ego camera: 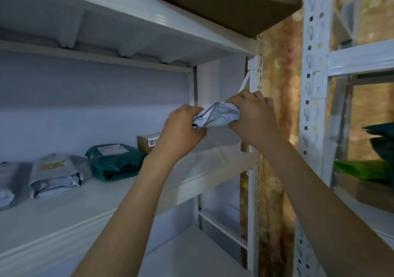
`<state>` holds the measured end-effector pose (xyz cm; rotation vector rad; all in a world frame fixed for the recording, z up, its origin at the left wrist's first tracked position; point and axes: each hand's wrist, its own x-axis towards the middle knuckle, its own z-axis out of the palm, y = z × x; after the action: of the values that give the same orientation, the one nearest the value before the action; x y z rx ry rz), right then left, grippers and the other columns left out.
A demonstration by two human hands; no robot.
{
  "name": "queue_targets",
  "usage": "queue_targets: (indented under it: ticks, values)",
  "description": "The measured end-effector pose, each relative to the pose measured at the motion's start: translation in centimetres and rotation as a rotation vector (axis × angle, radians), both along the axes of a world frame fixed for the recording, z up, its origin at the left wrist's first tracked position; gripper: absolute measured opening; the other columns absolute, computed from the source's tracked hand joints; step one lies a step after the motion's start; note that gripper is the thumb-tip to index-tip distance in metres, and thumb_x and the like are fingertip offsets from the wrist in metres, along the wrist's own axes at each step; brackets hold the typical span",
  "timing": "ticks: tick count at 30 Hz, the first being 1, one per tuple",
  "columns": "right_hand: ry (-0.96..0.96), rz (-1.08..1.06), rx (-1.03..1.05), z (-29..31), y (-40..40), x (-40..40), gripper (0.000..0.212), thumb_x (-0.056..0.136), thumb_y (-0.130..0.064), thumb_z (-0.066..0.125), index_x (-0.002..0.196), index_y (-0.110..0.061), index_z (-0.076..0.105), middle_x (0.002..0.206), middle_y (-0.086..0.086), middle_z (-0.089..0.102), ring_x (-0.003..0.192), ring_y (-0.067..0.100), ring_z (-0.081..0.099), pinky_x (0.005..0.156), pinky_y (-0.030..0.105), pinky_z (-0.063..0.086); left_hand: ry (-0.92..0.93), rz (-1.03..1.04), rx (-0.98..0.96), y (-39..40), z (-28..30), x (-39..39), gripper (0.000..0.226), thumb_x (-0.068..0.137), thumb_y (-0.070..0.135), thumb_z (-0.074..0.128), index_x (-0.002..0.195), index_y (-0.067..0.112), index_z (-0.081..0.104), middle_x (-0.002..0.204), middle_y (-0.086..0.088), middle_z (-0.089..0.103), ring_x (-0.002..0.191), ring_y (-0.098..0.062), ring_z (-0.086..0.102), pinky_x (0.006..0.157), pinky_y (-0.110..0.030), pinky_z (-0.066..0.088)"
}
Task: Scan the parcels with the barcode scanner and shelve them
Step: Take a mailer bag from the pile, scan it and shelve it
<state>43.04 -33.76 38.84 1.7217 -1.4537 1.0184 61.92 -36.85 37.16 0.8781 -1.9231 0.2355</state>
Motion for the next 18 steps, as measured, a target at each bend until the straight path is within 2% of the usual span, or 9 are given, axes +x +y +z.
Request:
queue_targets:
  ticks: [4, 11, 14, 18]
  values:
    - [-0.064, 0.074, -0.010, -1.3, -6.4, -1.4, 0.049, 0.074, -0.017, 0.072, 0.123, -0.023, 0.065, 0.117, 0.000, 0.059, 0.110, 0.028, 0.051, 0.080, 0.032, 0.023, -0.101, 0.085, 0.035, -3.8, 0.5, -1.1, 0.026, 0.077, 0.008, 0.068, 0.103, 0.007, 0.070, 0.094, -0.012, 0.065, 0.086, -0.024, 0.061, 0.073, -0.029, 0.047]
    - [-0.217, 0.206, 0.005, -3.1, -15.1, -1.8, 0.045, 0.074, -0.002, 0.065, 0.116, -0.018, 0.067, 0.115, 0.003, 0.060, 0.109, 0.031, 0.051, 0.086, 0.039, 0.038, -0.227, 0.297, 0.046, -9.8, 0.3, -3.1, 0.018, 0.078, 0.001, 0.065, 0.094, 0.008, 0.071, 0.091, -0.014, 0.064, 0.083, -0.030, 0.061, 0.072, -0.036, 0.051]
    - [-0.277, 0.236, 0.029, -4.1, -18.0, -0.9, 0.046, 0.072, 0.002, 0.064, 0.112, -0.019, 0.066, 0.114, 0.003, 0.060, 0.110, 0.031, 0.050, 0.088, 0.039, 0.039, -0.324, 0.398, 0.043, -12.3, -1.1, -3.7, 0.029, 0.081, 0.001, 0.063, 0.108, 0.008, 0.069, 0.102, -0.015, 0.061, 0.090, -0.033, 0.059, 0.076, -0.035, 0.048]
    - [-0.274, 0.242, 0.137, -5.6, -21.1, 0.2, 0.042, 0.075, 0.003, 0.061, 0.111, -0.019, 0.062, 0.117, 0.006, 0.058, 0.113, 0.032, 0.048, 0.088, 0.039, 0.040, -0.403, 0.473, 0.103, -14.5, -3.1, -3.6, 0.042, 0.083, 0.000, 0.057, 0.123, 0.014, 0.061, 0.107, -0.014, 0.058, 0.096, -0.035, 0.059, 0.083, -0.043, 0.050]
